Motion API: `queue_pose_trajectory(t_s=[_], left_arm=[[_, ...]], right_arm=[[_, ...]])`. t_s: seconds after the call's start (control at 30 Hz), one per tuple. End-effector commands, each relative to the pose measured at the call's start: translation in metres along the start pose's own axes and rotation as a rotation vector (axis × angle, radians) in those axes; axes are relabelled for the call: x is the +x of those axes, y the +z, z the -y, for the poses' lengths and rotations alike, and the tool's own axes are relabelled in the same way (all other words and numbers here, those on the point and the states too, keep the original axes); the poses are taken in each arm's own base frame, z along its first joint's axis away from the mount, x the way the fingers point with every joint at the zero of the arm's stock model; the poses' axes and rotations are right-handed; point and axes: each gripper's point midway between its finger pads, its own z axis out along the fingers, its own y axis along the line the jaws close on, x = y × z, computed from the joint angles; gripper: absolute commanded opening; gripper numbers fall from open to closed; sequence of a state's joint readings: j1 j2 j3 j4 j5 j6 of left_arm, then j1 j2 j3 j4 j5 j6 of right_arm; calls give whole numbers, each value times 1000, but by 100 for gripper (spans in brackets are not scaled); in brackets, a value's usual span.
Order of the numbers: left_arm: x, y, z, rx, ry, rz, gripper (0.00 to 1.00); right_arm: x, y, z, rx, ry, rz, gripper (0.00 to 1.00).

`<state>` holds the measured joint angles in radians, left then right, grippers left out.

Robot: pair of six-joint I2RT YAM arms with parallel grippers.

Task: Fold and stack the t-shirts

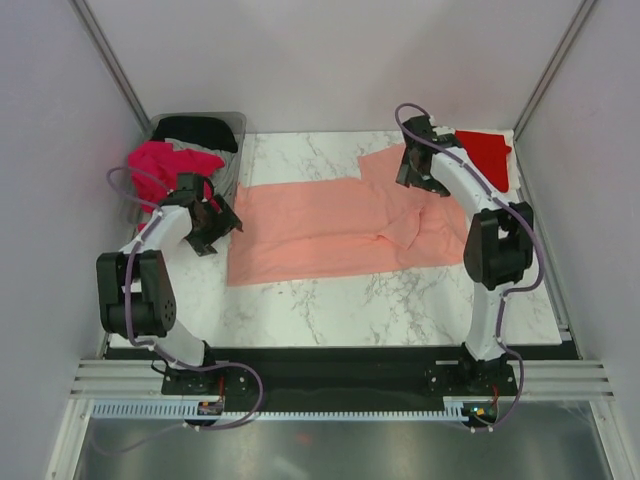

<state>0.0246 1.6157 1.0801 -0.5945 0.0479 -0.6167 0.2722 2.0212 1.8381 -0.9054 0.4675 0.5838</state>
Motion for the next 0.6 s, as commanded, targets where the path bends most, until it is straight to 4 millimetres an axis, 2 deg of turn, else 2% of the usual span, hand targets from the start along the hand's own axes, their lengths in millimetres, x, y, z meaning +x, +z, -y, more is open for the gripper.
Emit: queue_pose_trajectory(t_s=[0.0, 0.03, 0.07, 0.1, 0.13, 0.17, 0.2, 0.23, 0.27, 0.3, 0.33, 0.37, 0.43, 0.47, 0.57], left_arm=[[-21, -38, 19, 128, 35, 74, 98], [-14, -41, 12, 116, 37, 83, 100], [-11, -47, 7, 111, 37, 97, 100], [-1, -57, 0, 120, 34, 118, 99], [6, -60, -4, 122, 26, 124, 99], [11, -62, -5, 140, 6, 135, 98], [28, -62, -14, 153, -4, 133, 97], [36, -61, -14, 179, -12, 126, 96], [44, -59, -17, 192, -36, 126, 96], [57, -49, -24, 193, -45, 113, 95], [63, -49, -25, 216, -49, 114, 95], [68, -46, -26, 221, -67, 108, 95], [80, -38, -30, 238, -79, 93, 94], [83, -35, -31, 239, -94, 89, 94], [89, -27, -35, 241, -109, 88, 94]], right_arm=[[-7, -19, 43, 51, 31, -15, 98], [-11, -21, 46, 17, 73, 19, 98], [23, -11, 63, 32, 71, -46, 98], [14, -24, 78, -34, 174, -16, 98], [25, -24, 89, -39, 209, -33, 98], [59, -11, 114, 0, 231, -104, 98], [63, -22, 117, -51, 269, -94, 97], [70, -21, 120, -66, 288, -87, 96], [97, -14, 130, -48, 288, -133, 95], [103, -19, 128, -81, 294, -136, 94], [106, -15, 132, -89, 311, -133, 93], [123, -9, 140, -77, 319, -166, 92], [130, -1, 139, -110, 324, -178, 89], [140, 7, 145, -94, 333, -206, 88], [146, 21, 149, -93, 345, -232, 86]])
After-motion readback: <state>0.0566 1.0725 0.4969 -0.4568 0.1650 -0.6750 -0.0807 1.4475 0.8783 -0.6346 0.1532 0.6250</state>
